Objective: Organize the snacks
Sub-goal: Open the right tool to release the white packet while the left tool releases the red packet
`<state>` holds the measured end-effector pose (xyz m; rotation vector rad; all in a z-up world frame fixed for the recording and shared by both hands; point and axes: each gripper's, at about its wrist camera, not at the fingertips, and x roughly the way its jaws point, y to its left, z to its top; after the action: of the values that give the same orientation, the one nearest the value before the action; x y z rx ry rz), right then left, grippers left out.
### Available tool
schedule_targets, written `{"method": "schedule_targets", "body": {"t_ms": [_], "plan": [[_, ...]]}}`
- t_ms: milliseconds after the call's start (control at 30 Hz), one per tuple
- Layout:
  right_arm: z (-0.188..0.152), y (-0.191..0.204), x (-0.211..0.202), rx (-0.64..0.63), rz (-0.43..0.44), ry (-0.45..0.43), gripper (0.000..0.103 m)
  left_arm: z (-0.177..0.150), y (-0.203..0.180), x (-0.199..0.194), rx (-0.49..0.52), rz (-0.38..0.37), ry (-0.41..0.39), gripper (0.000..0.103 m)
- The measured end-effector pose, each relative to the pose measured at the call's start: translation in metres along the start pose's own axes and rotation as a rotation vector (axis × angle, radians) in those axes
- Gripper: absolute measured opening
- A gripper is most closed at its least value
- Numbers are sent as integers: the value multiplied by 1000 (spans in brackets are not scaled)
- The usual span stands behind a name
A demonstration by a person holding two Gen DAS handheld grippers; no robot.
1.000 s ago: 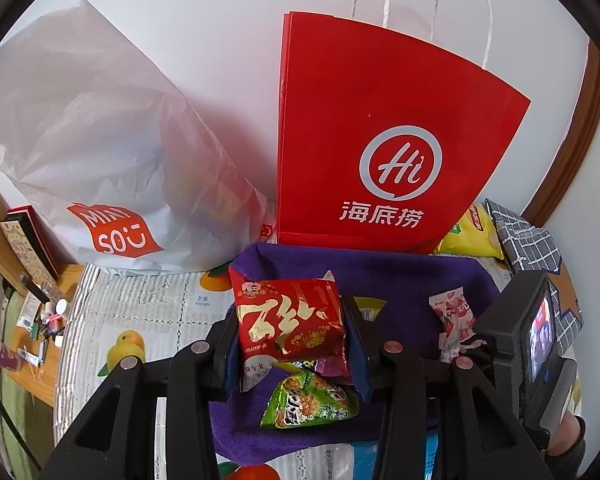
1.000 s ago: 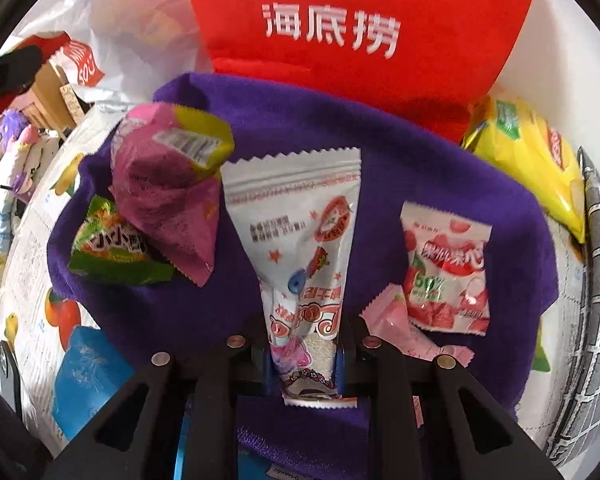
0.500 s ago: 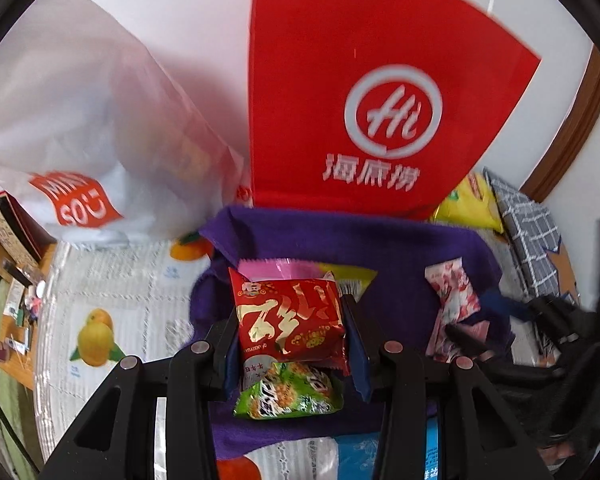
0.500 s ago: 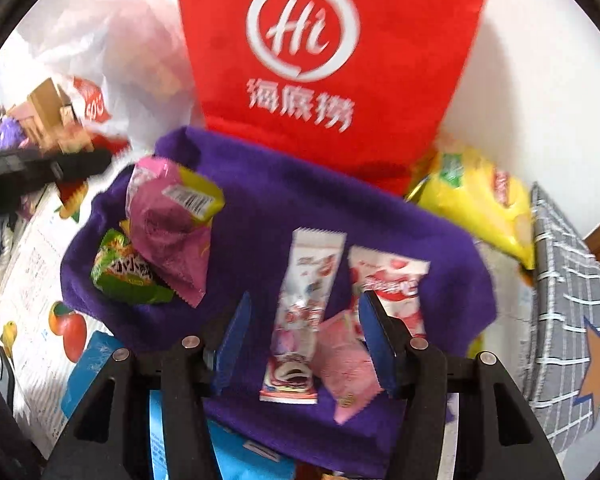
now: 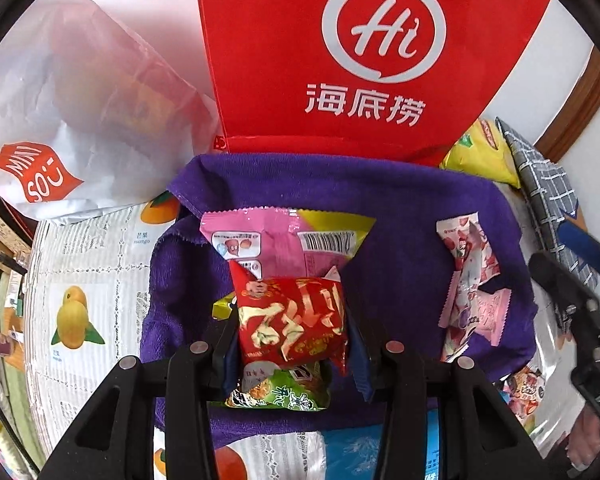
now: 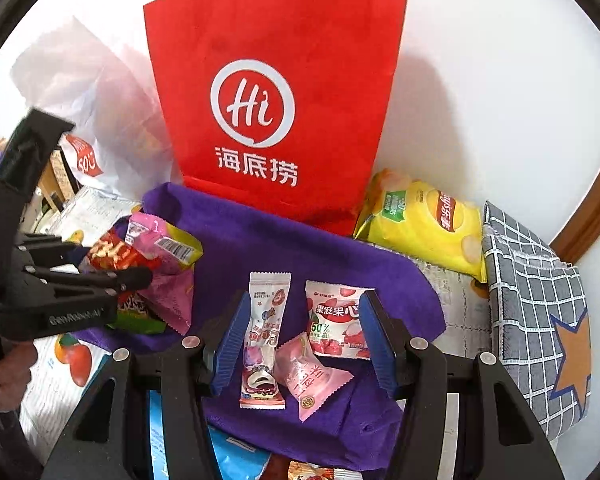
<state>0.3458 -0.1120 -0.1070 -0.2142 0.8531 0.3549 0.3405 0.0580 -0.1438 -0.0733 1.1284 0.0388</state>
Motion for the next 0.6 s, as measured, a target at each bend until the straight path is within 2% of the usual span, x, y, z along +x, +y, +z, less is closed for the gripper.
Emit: {"method": "schedule_targets", "body": {"t_ms": [300,500,600], "plan": [[0,4,-10,-14,-10,-27,56,-1,-2,2,11,9,4,44],[0,4,-11,-4,-18,-22,56,-1,-4,-5,26,21,-19,51],[0,3,-14,3,-9,-31,56,-1,-5,-11,30,18,-45,59]]}}
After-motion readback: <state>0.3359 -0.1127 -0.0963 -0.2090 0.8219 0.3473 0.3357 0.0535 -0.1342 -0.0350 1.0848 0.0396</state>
